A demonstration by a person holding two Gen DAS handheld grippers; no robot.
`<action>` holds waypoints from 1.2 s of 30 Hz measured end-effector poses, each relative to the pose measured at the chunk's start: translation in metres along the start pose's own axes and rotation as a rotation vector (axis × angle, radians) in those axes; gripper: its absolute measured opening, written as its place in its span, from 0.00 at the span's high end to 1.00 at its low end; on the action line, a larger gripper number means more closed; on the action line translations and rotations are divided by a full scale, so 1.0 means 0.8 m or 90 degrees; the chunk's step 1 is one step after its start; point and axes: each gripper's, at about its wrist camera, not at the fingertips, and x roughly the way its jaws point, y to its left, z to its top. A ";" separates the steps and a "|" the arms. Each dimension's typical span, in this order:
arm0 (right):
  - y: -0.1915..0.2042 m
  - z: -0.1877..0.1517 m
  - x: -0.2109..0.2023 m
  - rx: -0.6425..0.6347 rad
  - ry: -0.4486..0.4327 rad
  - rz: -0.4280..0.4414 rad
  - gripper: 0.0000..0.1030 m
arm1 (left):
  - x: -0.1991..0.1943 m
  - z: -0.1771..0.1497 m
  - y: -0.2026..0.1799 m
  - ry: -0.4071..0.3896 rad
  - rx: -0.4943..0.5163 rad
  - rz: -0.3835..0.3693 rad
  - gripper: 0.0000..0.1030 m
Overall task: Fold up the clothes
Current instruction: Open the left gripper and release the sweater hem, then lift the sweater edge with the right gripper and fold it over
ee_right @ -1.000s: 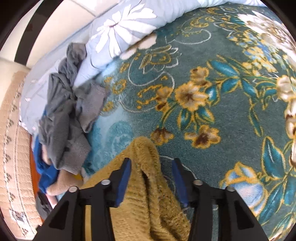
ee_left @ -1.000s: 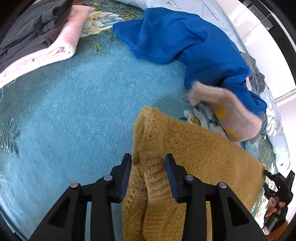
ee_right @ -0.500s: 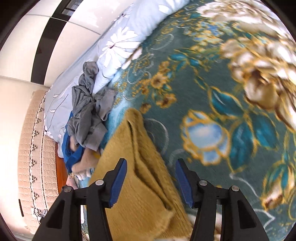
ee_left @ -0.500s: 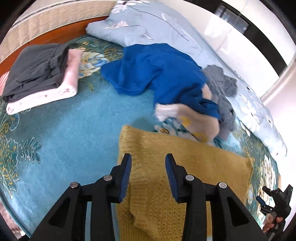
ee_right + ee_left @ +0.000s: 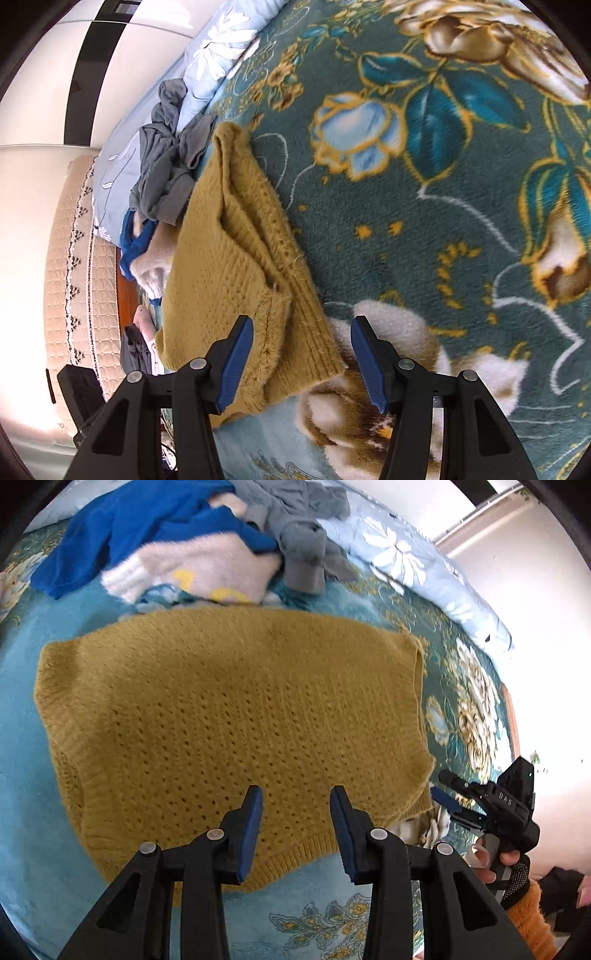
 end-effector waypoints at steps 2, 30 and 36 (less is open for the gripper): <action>0.001 0.001 0.003 0.004 -0.013 -0.006 0.43 | 0.018 -0.006 -0.011 0.034 0.021 0.012 0.63; 0.041 0.012 0.038 -0.006 -0.005 -0.076 0.77 | 0.084 -0.037 -0.039 0.144 0.078 0.075 0.57; 0.063 0.010 0.032 -0.010 -0.006 -0.092 0.78 | 0.044 -0.030 -0.014 0.091 -0.003 0.002 0.57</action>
